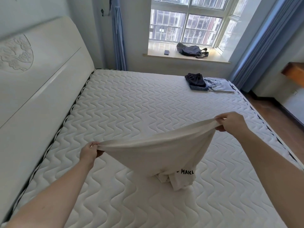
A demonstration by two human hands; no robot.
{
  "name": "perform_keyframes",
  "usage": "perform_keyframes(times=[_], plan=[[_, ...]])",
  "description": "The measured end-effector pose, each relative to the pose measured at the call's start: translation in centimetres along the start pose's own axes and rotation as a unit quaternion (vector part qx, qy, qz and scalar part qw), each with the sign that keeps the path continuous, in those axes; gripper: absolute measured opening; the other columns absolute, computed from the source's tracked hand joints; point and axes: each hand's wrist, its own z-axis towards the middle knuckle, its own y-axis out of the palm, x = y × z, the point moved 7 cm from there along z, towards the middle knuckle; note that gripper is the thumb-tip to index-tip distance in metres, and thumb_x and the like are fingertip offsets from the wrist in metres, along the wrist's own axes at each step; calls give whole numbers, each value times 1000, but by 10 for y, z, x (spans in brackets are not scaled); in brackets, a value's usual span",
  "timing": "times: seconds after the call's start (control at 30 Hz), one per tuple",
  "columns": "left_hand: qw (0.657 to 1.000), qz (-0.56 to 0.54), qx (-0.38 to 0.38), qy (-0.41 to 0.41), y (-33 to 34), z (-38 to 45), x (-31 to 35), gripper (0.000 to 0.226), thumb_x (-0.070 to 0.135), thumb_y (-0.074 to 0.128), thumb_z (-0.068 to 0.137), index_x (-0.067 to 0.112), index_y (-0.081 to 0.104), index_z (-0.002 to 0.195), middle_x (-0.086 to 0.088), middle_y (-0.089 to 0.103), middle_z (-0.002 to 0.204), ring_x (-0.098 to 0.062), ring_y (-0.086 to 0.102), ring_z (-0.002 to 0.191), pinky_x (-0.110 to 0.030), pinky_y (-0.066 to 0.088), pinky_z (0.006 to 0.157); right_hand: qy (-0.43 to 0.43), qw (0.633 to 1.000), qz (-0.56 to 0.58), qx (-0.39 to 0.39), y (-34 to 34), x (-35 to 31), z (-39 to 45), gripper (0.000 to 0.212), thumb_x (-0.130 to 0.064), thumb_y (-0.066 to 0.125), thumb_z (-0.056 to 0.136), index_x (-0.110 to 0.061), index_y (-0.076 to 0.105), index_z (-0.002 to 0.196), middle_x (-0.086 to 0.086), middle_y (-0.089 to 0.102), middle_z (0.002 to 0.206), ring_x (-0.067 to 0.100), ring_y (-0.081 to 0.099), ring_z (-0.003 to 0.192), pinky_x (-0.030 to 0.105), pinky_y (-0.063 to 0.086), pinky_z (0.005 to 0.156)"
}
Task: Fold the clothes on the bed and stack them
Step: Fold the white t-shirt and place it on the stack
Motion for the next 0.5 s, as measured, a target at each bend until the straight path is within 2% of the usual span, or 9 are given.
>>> perform_keyframes(times=[0.1,0.23,0.3,0.4,0.47,0.5], plan=[[998,-40,-42,-2,9,4,25,29,-2,42,99,11,63,84,-13,60,87,-19,58,72,-16,55,50,55,987,146,-29,19,12,3,15,3,62,90,3,72,102,16,68,87,27,68,69,18,57,51],[995,-78,-67,-7,24,13,61,23,0,46,95,8,65,85,-11,63,85,-16,60,75,-16,54,52,116,952,278,-53,40,13,13,9,0,66,88,7,68,95,20,67,84,26,67,71,18,58,54],[994,-81,-73,-2,31,20,80,19,3,47,95,6,65,90,-11,63,88,-16,61,75,-15,55,54,139,931,336,-33,45,15,24,14,-8,69,89,6,67,91,19,67,81,26,67,70,21,59,56],[994,-94,-57,18,33,36,117,16,4,49,94,2,65,98,-13,63,92,-15,61,76,-16,56,57,135,939,315,38,39,28,46,20,-22,69,91,-3,71,86,14,70,82,25,69,71,22,60,65],[992,-116,-24,31,27,48,147,11,7,53,93,8,64,89,-11,63,91,-14,62,74,-17,56,56,137,946,284,72,34,39,60,20,-25,69,91,-5,73,92,9,71,80,21,71,69,25,60,75],[992,-125,-10,34,23,54,161,9,11,57,92,10,63,86,-9,64,89,-14,64,72,-18,55,55,144,946,281,78,34,44,68,20,-24,69,91,-5,73,96,7,70,78,18,71,65,24,60,75]])
